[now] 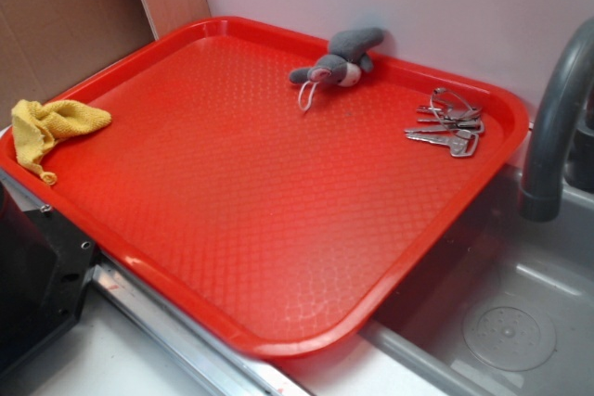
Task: Grab the silver keys.
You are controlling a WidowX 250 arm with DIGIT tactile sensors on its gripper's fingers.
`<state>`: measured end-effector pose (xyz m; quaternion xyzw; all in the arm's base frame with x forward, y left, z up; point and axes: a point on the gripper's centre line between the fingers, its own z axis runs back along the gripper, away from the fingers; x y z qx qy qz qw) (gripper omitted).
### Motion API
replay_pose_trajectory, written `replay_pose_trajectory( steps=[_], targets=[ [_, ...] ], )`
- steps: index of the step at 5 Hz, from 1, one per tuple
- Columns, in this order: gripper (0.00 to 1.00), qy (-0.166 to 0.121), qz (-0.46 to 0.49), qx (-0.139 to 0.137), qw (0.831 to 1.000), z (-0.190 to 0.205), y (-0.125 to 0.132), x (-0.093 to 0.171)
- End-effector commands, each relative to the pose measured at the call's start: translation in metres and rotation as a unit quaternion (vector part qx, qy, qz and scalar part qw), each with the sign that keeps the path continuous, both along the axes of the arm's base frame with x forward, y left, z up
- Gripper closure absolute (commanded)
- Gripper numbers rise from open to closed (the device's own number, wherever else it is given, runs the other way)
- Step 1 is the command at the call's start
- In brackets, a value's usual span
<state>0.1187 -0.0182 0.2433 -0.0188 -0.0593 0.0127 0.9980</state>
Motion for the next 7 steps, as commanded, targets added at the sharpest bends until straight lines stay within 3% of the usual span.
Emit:
replay_pose_trajectory(
  steps=[1, 2, 3, 4, 7],
  targets=[
    [0.00, 0.000, 0.000, 0.000, 1.000, 0.000, 0.000, 0.000],
    [0.00, -0.053, 0.111, -0.119, 0.985, -0.017, -0.011, 0.034],
    [0.00, -0.027, 0.229, -0.235, 0.944, -0.038, -0.020, 0.071],
    [0.00, -0.011, 0.249, -0.243, 0.938, -0.057, -0.018, 0.096],
    [0.00, -0.011, 0.249, -0.243, 0.938, -0.057, -0.018, 0.096]
  ],
)
